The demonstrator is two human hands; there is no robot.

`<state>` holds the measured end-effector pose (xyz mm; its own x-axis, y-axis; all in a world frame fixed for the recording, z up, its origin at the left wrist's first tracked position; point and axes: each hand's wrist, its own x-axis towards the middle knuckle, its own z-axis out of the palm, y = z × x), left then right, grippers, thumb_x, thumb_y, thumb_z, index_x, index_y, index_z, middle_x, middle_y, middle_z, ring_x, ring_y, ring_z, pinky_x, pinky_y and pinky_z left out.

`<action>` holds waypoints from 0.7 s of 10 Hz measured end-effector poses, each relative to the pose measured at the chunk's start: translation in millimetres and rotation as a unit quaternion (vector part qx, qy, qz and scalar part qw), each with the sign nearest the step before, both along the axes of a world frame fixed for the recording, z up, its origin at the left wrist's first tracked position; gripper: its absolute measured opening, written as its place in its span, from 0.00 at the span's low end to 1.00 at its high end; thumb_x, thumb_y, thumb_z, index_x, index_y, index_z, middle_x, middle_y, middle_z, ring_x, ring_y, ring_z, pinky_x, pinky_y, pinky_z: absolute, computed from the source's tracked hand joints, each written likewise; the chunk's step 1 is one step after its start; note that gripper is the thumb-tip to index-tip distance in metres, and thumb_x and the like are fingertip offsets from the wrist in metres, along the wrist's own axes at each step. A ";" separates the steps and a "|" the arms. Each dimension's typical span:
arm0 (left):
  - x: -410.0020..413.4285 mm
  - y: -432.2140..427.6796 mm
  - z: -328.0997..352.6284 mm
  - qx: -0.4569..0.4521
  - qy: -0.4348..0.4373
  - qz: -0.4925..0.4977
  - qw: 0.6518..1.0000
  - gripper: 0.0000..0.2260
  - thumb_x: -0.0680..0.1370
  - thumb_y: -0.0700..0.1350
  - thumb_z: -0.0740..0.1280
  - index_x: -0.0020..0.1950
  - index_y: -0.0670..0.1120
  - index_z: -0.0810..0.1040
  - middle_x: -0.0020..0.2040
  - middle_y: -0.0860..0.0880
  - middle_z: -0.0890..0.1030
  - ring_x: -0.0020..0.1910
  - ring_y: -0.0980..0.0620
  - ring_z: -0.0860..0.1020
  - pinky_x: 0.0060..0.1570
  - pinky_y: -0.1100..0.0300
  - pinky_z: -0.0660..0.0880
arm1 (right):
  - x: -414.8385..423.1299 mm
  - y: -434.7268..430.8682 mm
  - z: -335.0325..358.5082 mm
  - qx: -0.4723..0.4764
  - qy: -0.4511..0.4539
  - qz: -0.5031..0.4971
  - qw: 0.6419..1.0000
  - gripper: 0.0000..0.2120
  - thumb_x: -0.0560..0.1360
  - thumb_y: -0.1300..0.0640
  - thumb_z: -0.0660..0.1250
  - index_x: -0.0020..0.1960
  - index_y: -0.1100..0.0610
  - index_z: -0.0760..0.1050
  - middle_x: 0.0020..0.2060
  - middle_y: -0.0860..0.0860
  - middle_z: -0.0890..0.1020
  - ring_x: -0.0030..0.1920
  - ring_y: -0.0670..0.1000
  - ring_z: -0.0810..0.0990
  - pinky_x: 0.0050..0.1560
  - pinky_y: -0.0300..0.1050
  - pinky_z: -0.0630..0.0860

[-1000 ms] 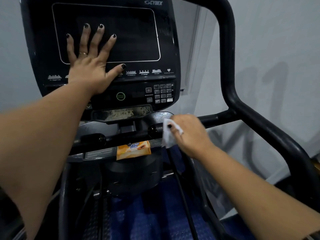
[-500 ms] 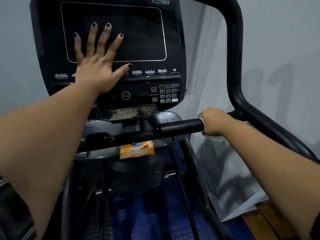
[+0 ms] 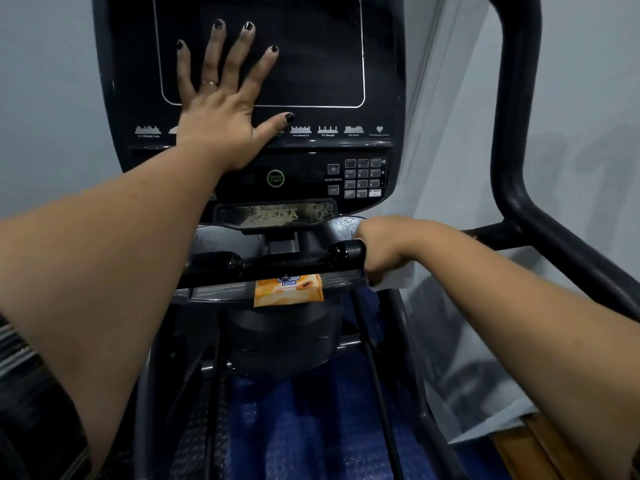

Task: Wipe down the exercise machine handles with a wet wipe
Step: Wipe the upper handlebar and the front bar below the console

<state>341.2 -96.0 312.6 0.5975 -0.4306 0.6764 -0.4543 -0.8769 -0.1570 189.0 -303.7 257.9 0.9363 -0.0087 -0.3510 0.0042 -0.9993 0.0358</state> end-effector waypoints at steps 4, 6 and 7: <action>-4.3 0.3 1.4 0.001 0.010 0.005 1.000 0.34 0.78 0.69 0.49 0.80 0.58 0.44 0.81 0.51 0.41 0.79 0.44 0.38 0.73 0.35 0.39 | -32.4 21.9 -55.0 -0.023 -0.424 0.089 0.901 0.16 0.60 0.64 0.74 0.46 0.56 0.75 0.38 0.52 0.79 0.39 0.57 0.79 0.37 0.48 0.69; -4.3 -1.0 2.0 -0.001 0.015 0.001 1.000 0.34 0.78 0.69 0.50 0.80 0.58 0.45 0.81 0.52 0.42 0.79 0.44 0.39 0.73 0.34 0.39 | -31.8 -10.1 -81.3 -0.032 -0.527 0.135 0.838 0.19 0.64 0.64 0.65 0.55 0.61 0.68 0.39 0.56 0.78 0.38 0.58 0.76 0.45 0.50 0.68; -4.2 0.2 1.2 -0.005 0.013 0.001 1.000 0.34 0.78 0.69 0.50 0.80 0.57 0.46 0.81 0.52 0.42 0.79 0.44 0.39 0.73 0.34 0.40 | -35.8 -31.1 -90.8 -0.012 -0.553 0.102 0.827 0.16 0.69 0.63 0.58 0.56 0.62 0.66 0.41 0.59 0.78 0.39 0.60 0.76 0.48 0.50 0.65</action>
<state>337.0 -95.8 313.7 0.6158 -0.4225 0.6651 -0.4563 -0.8793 -0.1362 153.2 -334.8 167.1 0.6671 0.1938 0.7193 0.1236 -0.9810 0.1496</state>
